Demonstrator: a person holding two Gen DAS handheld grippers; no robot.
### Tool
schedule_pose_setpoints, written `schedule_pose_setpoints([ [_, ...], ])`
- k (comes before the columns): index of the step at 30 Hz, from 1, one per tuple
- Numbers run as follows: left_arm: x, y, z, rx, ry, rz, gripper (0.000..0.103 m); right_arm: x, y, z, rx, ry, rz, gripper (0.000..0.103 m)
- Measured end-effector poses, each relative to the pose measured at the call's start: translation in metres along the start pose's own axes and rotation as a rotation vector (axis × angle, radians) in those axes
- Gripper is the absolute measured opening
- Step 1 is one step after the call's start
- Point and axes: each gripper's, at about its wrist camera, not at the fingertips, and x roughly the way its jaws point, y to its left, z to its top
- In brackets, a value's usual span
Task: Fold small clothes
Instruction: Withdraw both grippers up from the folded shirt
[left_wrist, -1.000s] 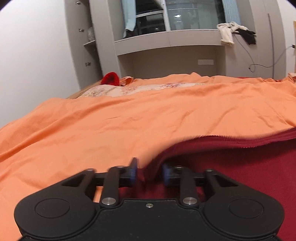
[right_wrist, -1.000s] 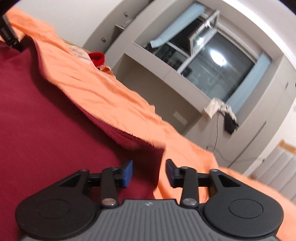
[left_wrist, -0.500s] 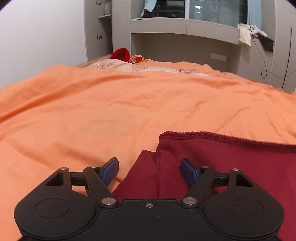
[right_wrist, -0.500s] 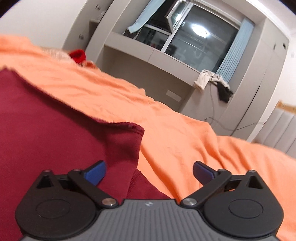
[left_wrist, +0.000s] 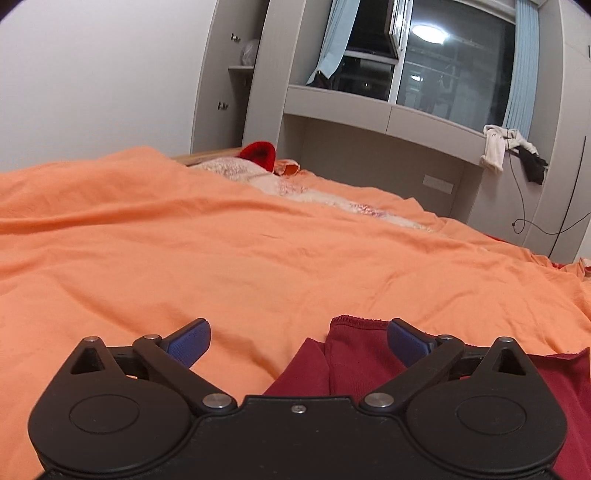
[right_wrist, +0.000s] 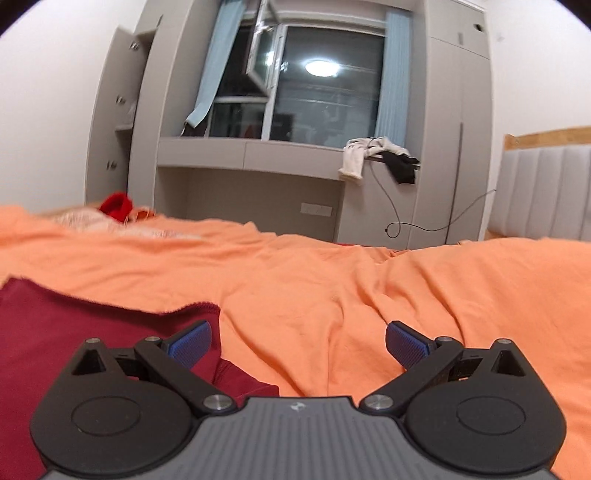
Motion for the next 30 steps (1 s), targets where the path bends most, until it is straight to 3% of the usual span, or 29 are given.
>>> schedule_pose_setpoints([
  [4,-0.019,0.010,-0.006,-0.019,-0.018,-0.008,0.102,-0.014,0.006,-0.002,0.008,0.014,0.055,0.103],
  [9,-0.051,0.027,-0.024,-0.041,-0.036,-0.004,0.102,-0.009,0.013,-0.009,0.051,0.092,0.226,0.101],
  [11,-0.065,0.033,-0.034,-0.037,-0.052,0.002,0.102,-0.003,0.017,-0.011,0.050,0.132,0.257,0.087],
  [15,-0.089,0.046,-0.056,-0.045,-0.054,0.013,0.102,0.006,0.023,-0.016,0.061,0.190,0.283,0.072],
  [17,-0.099,0.052,-0.066,-0.058,-0.044,0.008,0.102,0.013,0.023,-0.018,0.076,0.230,0.292,0.056],
  [24,-0.121,0.058,-0.092,-0.103,-0.008,-0.082,0.102,0.026,0.017,-0.034,0.168,0.325,0.276,0.026],
  [26,-0.125,0.055,-0.098,-0.095,0.000,-0.103,0.102,0.024,0.015,-0.034,0.181,0.323,0.269,0.009],
  [30,-0.129,0.042,-0.110,-0.041,0.019,-0.148,0.102,0.011,0.014,-0.029,0.171,0.292,0.243,0.005],
])
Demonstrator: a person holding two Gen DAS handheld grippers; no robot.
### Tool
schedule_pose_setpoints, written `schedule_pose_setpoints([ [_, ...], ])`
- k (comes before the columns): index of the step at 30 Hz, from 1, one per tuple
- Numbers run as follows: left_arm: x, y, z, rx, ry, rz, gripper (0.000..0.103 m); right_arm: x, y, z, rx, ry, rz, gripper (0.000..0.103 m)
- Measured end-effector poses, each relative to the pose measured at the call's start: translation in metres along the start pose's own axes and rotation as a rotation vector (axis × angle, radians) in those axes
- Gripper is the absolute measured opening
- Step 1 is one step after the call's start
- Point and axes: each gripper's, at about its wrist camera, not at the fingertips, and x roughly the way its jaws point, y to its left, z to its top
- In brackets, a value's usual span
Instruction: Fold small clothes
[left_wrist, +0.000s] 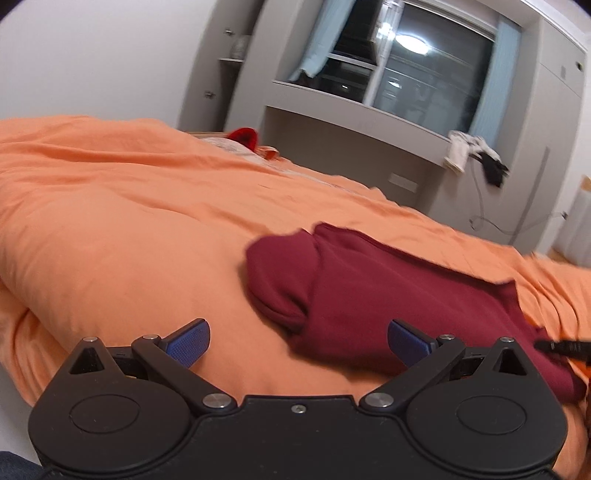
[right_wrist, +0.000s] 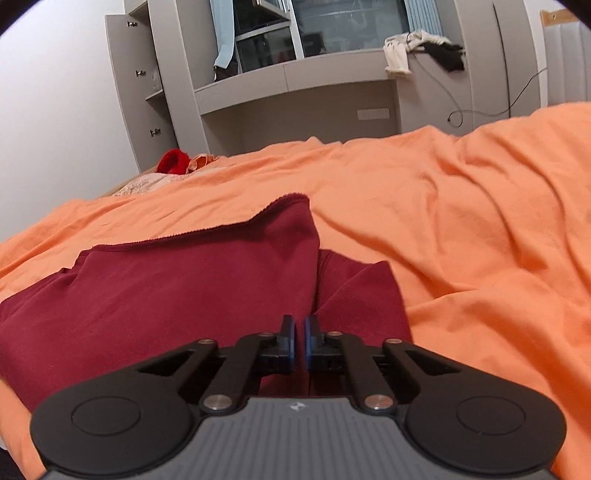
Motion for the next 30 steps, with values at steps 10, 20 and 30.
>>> schedule_pose_setpoints([
  [10,0.010,-0.020,-0.013,0.053,0.075,-0.131,0.102,-0.018,-0.001,-0.009,0.004,0.013,-0.015,0.006],
  [20,0.020,-0.029,-0.014,0.050,0.101,-0.133,0.102,-0.030,0.020,-0.001,-0.026,-0.087,-0.062,0.061],
  [30,0.026,-0.030,-0.013,-0.005,0.112,-0.137,0.102,-0.030,0.094,-0.001,-0.200,-0.205,0.026,0.101],
])
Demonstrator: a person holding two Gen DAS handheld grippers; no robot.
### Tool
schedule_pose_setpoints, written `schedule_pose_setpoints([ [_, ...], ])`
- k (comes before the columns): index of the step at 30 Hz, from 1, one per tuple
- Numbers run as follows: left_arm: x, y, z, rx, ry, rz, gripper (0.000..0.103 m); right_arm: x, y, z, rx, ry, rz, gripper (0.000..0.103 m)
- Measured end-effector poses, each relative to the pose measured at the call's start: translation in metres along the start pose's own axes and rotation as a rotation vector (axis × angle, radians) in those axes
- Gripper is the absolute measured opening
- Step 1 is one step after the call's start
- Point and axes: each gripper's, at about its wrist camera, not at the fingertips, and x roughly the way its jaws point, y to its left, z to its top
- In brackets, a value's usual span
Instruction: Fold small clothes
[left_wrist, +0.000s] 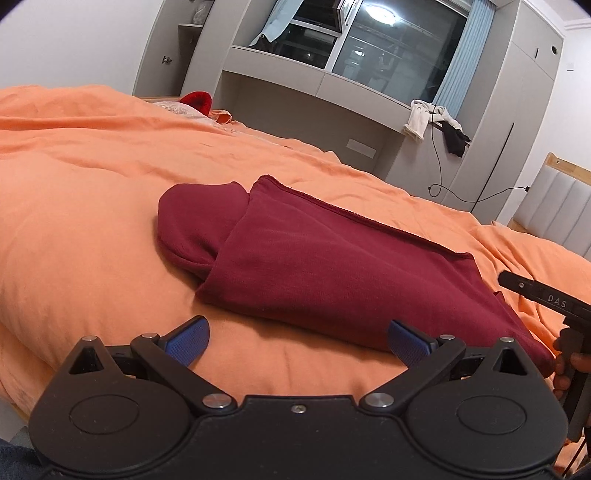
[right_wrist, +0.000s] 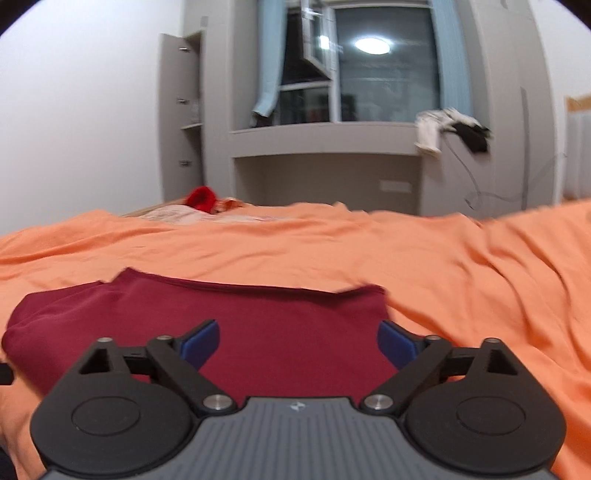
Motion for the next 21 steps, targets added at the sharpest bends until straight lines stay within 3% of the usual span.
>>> schedule_pose_setpoints([
  [7,0.001,-0.001,-0.001,-0.005,-0.002,-0.004,0.102,0.017,0.045,-0.004,-0.068,0.002,0.011,0.103],
  [21,-0.001,0.006,-0.001,-0.015,-0.002,-0.009,0.102,0.032,0.068,-0.044,-0.069,0.097,-0.049,0.103],
])
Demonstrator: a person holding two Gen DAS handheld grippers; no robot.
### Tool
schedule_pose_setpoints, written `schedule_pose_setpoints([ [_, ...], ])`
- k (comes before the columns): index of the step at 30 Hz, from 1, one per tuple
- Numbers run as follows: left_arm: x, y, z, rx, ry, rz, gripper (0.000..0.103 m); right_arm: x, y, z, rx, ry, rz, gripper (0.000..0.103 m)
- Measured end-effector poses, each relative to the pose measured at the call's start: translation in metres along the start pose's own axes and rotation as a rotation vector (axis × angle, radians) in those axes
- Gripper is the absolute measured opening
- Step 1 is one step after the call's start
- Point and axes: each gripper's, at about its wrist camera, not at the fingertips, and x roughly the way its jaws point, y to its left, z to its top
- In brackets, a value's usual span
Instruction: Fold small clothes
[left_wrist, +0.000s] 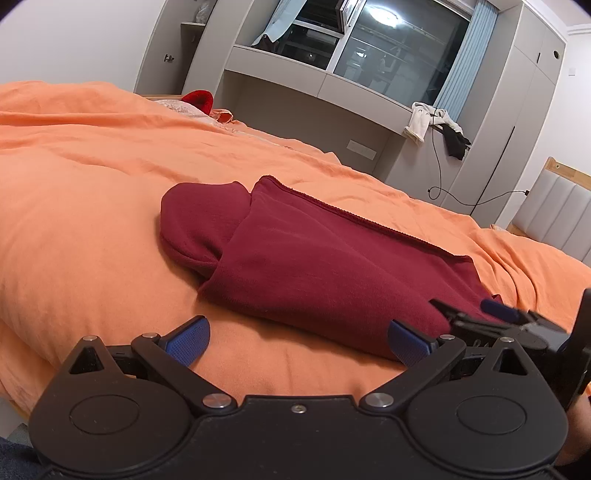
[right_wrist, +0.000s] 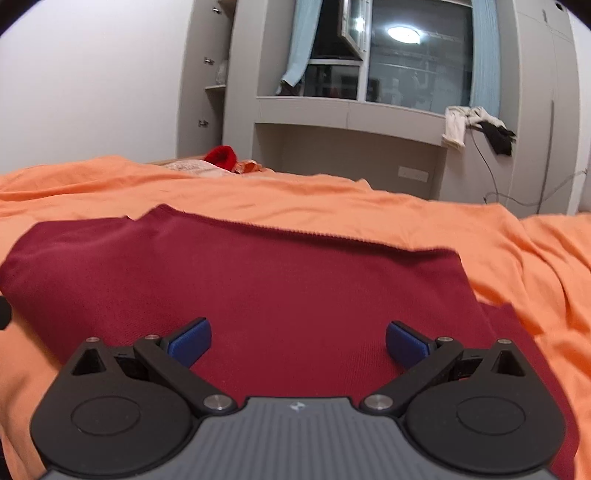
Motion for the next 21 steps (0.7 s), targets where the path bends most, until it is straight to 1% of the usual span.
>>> schedule_pose_setpoints([
  [7,0.0004,-0.0006,-0.0002,0.004,0.000,0.002,0.102,-0.0049,0.0072,-0.0061,-0.033,-0.035,-0.044,0.103],
  [21,0.0007,-0.0024,-0.0024,0.010,0.000,0.006,0.102,-0.0047,0.0071,-0.0062,-0.034,-0.037,-0.046,0.103],
])
